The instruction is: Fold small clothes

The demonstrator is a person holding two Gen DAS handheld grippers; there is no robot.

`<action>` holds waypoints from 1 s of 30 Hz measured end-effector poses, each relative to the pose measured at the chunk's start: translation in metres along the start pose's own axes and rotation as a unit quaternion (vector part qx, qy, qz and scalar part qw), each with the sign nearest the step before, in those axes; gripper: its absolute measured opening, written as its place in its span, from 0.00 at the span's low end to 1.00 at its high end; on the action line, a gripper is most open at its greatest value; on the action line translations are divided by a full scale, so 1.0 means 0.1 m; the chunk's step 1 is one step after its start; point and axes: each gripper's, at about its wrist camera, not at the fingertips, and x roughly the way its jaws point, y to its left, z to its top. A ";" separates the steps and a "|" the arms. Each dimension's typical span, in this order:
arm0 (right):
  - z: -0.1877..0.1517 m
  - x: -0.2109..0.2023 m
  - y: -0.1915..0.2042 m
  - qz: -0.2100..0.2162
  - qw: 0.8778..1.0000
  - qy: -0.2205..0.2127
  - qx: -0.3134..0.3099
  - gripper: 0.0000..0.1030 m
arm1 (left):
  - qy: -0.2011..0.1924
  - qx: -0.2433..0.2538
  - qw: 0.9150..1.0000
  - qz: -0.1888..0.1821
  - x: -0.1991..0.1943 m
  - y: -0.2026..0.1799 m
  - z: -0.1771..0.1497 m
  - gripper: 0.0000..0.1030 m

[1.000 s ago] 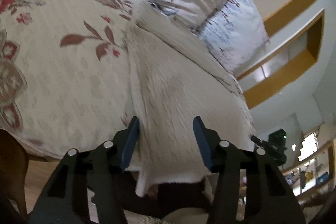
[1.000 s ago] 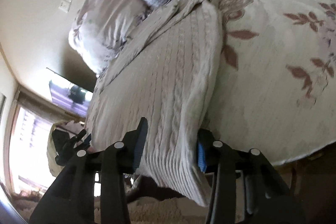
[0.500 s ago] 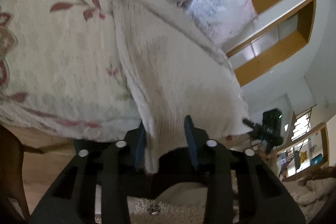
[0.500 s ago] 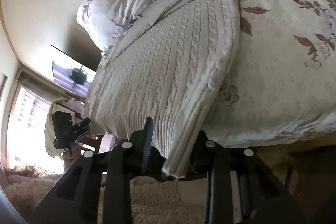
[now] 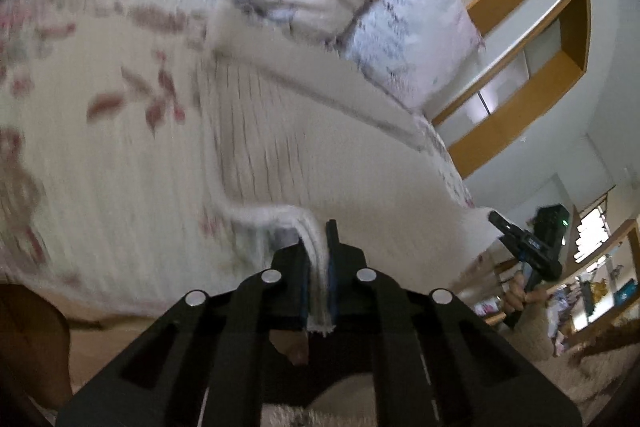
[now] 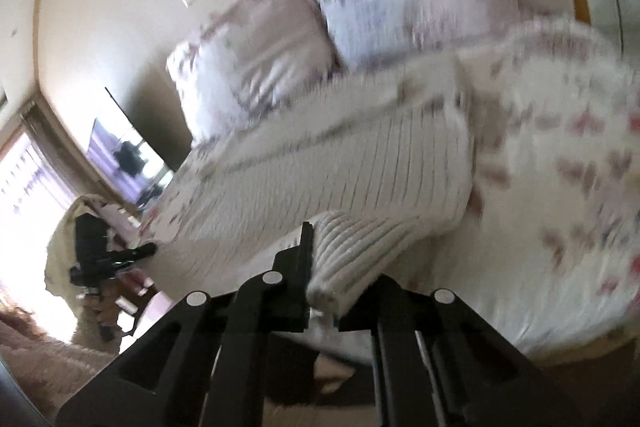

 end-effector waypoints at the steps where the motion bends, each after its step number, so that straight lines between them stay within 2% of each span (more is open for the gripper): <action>1: 0.05 -0.01 0.04 -0.013 1.000 -0.016 -0.014 0.07 | -0.012 0.004 1.000 0.008 -0.02 -0.02 0.10 0.06; 5: 0.21 0.02 0.18 -0.069 0.994 -0.060 -0.060 0.07 | -0.050 0.011 0.998 0.035 -0.06 -0.08 0.45 0.06; 8: 0.36 0.07 0.27 -0.110 0.985 -0.094 -0.094 0.06 | -0.075 0.025 0.995 0.062 -0.06 -0.14 0.73 0.06; 15: 0.72 0.24 0.33 -0.165 0.967 -0.138 -0.138 0.06 | -0.112 0.070 0.984 0.116 0.13 -0.35 1.31 0.06; 22: 1.16 0.62 0.33 -0.203 0.955 -0.148 -0.157 0.06 | -0.126 0.086 0.976 0.155 0.43 -0.39 1.80 0.06; 24: 1.31 0.74 0.32 -0.206 0.955 -0.147 -0.154 0.06 | -0.129 0.082 0.975 0.163 0.55 -0.36 1.97 0.06; 30: 1.59 1.12 0.14 -0.210 0.960 -0.139 -0.126 0.06 | -0.117 0.038 0.978 0.167 0.92 -0.10 2.27 0.06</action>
